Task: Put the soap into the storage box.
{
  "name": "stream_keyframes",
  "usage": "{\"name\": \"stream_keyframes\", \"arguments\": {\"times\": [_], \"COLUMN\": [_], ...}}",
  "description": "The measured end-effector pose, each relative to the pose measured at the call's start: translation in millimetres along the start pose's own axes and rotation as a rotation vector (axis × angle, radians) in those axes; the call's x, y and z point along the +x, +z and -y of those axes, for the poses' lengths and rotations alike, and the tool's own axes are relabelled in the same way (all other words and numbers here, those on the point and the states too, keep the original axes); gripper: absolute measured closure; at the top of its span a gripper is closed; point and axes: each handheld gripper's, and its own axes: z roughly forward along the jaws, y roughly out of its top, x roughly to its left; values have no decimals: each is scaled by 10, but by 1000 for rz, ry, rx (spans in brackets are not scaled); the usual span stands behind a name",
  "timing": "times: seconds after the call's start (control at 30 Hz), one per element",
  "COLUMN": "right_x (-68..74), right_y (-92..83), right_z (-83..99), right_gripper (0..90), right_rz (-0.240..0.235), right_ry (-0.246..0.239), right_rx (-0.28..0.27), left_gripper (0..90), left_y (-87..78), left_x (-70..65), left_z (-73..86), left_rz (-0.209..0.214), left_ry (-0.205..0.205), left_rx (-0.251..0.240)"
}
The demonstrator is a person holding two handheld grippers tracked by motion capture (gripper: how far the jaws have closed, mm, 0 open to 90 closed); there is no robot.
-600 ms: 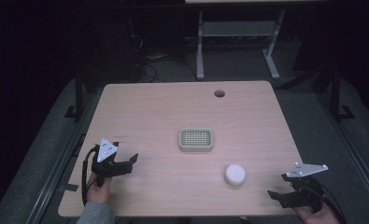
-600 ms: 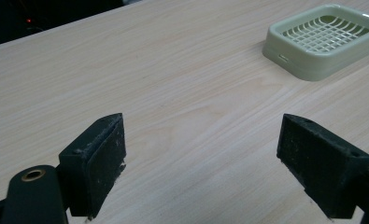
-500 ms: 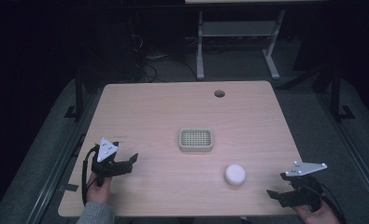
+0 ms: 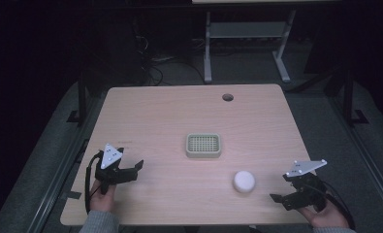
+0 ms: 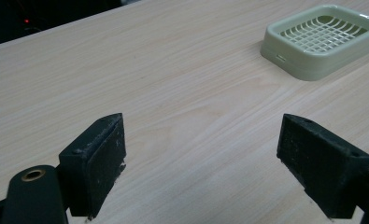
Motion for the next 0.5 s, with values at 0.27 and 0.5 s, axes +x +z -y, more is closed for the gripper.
{"name": "stream_keyframes", "arguments": {"times": [0.27,0.5], "right_x": [34,65], "right_y": [-8,-1], "right_z": [-145,-277], "right_gripper": [159,159], "right_rz": [-11,-27], "right_ry": [-37,-70], "right_rx": [16,34], "left_gripper": [152,152], "left_y": [-2,0], "left_x": [6,14], "left_z": [1,4], "left_rz": [-2,-4], "left_ry": [-4,-6], "left_rx": [-10,-7]}}
